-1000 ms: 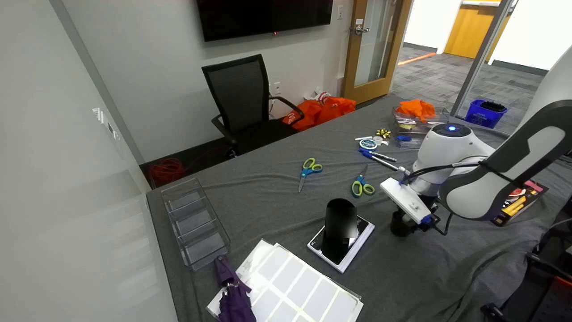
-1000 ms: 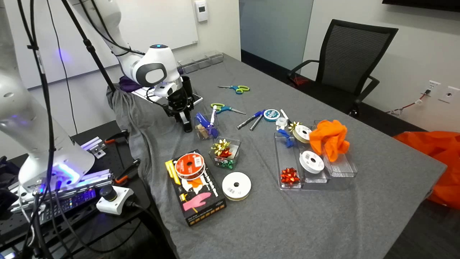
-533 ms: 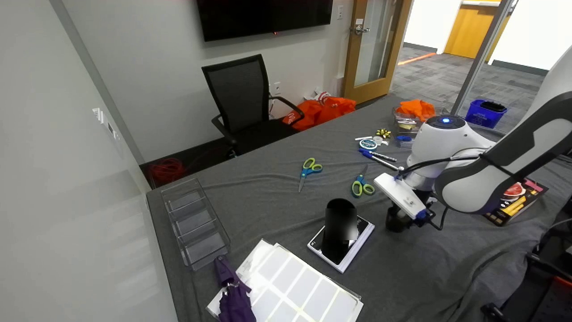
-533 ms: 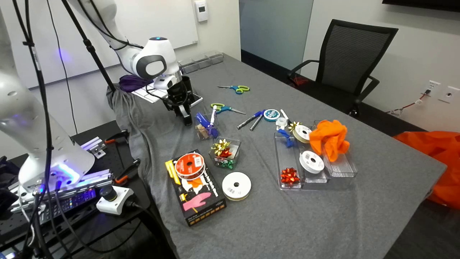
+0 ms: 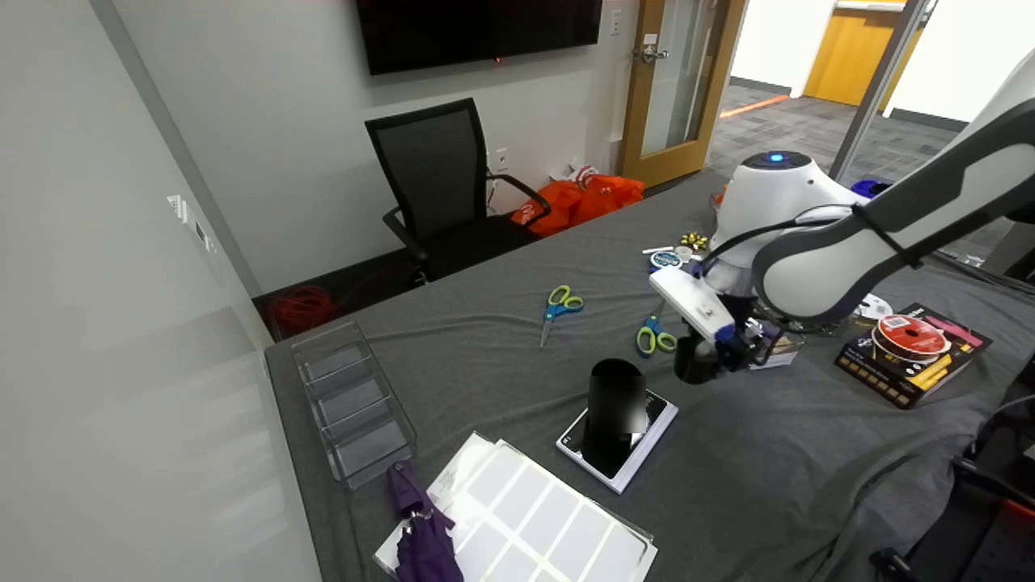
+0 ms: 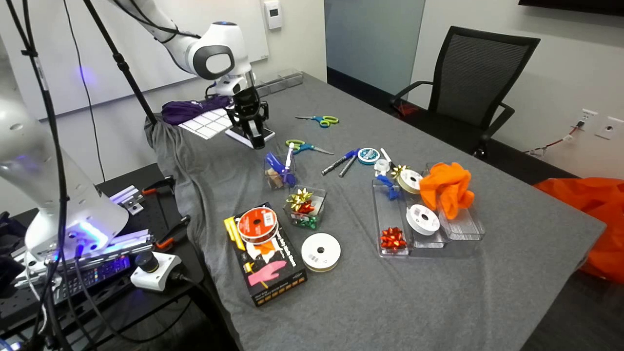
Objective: Move the black masking tape dispenser forward
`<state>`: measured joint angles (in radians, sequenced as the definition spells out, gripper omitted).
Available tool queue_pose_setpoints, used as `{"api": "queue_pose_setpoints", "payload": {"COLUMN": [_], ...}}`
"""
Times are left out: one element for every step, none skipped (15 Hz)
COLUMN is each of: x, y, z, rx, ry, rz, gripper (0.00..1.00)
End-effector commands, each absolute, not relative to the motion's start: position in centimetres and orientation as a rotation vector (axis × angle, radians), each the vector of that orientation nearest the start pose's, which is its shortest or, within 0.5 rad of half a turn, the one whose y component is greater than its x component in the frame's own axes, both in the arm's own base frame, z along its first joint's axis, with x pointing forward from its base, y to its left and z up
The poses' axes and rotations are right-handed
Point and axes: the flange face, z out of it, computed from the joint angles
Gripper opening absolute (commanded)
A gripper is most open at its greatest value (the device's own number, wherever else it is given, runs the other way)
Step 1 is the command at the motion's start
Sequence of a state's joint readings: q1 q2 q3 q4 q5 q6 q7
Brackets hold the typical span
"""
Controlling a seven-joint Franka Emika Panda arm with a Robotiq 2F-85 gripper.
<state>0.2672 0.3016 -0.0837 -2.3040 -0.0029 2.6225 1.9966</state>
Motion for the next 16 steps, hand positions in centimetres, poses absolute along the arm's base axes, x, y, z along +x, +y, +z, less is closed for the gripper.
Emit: {"api": "queue_pose_setpoints", "payload": {"x": [55.6,56.7,57.6,58.6,59.5,60.3,61.2,61.9,62.6,63.3,63.9,64.5,65.0,65.4,65.8,66.1], "y": [9.9,10.0,10.0,10.0,10.0,10.0,9.9,9.8,9.7,9.5,9.4,9.2,9.1,9.0,8.9,8.8], "z": [24.8,25.1,25.5,25.6,25.6,25.5,25.2,25.0,24.6,24.2,23.8,23.4,22.9,22.4,22.0,21.6], "rx": [-1.789,-1.764,-1.751,-1.75,-1.788,-1.825,-1.876,-1.923,-1.984,-2.041,-2.089,-2.135,-2.18,-2.224,-2.266,-2.312], "ry": [2.519,2.52,2.509,2.483,2.446,2.419,2.38,2.349,2.309,2.272,2.237,2.204,2.166,2.127,2.09,2.049], "rz": [-0.018,-0.036,-0.06,-0.089,-0.122,-0.15,-0.196,-0.229,-0.27,-0.299,-0.324,-0.341,-0.349,-0.348,-0.337,-0.315], "gripper": [0.4,0.4,0.4,0.4,0.4,0.4,0.4,0.4,0.4,0.4,0.4,0.4,0.4,0.4,0.4,0.4]}}
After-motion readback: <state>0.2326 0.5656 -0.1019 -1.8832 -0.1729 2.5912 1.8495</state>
